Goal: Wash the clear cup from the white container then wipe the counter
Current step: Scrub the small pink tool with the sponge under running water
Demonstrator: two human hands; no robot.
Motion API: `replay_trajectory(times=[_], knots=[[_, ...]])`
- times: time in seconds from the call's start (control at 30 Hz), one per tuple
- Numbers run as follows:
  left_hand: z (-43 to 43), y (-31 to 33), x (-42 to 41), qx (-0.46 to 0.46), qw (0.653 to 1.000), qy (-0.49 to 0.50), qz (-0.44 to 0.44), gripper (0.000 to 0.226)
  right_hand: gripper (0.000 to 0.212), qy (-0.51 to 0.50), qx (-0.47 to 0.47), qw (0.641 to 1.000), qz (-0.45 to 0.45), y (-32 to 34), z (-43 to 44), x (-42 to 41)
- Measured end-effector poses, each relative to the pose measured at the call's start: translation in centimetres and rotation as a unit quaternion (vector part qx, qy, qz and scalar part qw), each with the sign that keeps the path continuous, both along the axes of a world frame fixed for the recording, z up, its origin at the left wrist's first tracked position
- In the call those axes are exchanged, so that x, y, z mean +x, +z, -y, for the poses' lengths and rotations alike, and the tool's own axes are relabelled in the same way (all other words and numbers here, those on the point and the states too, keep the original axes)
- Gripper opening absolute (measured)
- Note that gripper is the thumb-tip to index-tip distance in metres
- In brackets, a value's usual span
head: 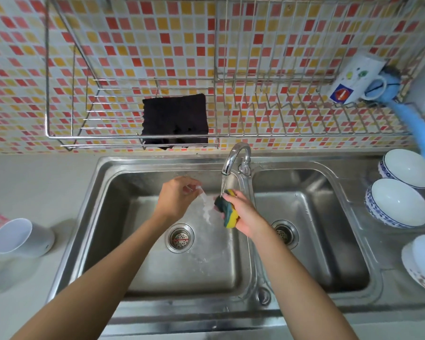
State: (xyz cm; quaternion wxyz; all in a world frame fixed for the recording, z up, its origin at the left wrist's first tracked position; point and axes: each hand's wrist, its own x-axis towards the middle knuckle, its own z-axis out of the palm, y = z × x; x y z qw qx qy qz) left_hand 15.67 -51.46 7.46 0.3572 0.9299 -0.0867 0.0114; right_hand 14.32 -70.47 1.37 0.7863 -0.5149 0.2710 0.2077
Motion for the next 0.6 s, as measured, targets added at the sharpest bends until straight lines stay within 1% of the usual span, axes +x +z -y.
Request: replay_trajectory(times=[0.1,0.17,0.27,0.33,0.43,0.6], knots=[[-1.8,-0.2,-0.2,0.005,1.000,0.021,-0.002,0.016,0.014,0.030,-0.044,0.998,0.027,0.2,-0.9,0.6],[-3.0,-0.5,-0.2,0.002,0.999,0.037,-0.006,0.014,0.009,0.055,-0.109,0.990,0.066,-0.5,-1.3,1.1],[-4.7,-1.0,-0.3,0.002,0.999,0.051,-0.006,0.013,0.018,0.087,-0.203,0.969,0.115,-1.1,-1.4,1.7],[-5.4,-1.2,-0.5,0.003,0.998,0.057,-0.005,0.012,0.020,0.095,-0.239,0.959,0.118,-1.1,-1.2,2.1],[-5.9,-1.6,-0.7,0.006,0.998,0.061,0.001,0.011,0.018,0.112,-0.260,0.952,0.113,-1.1,-0.8,2.8],[-5.9,-1.9,-0.6,0.006,0.998,0.066,-0.004,0.012,0.021,0.109,-0.337,0.929,0.108,-1.0,0.0,4.2]])
